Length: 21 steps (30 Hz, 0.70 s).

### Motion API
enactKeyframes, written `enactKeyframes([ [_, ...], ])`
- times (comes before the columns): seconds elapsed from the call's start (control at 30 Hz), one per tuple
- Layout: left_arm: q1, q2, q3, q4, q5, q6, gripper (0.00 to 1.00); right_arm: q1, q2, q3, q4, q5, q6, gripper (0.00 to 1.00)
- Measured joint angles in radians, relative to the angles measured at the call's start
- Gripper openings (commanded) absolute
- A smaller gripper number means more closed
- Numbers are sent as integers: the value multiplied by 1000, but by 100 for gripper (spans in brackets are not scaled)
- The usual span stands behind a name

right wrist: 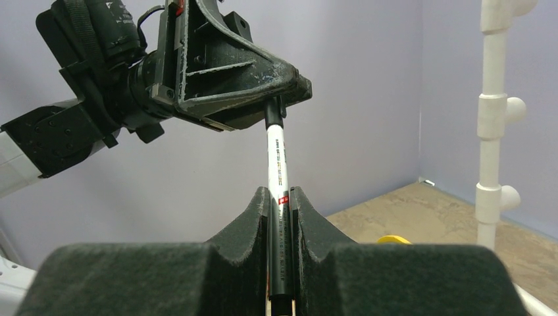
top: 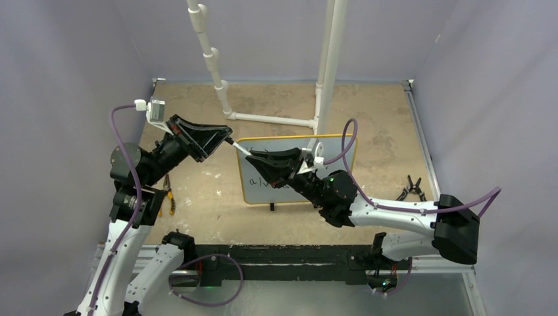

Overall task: Write a sentence on the whiteboard
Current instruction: Insert the whiteboard marker without the cap into the pen cap.

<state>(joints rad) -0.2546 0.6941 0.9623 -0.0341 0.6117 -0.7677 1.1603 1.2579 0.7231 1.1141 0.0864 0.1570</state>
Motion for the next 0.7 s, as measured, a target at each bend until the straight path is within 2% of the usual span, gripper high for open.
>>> enactKeyframes([
  [0.7, 6, -45, -69, 49, -11, -8, 0, 6, 30, 0, 17, 0, 0, 0],
])
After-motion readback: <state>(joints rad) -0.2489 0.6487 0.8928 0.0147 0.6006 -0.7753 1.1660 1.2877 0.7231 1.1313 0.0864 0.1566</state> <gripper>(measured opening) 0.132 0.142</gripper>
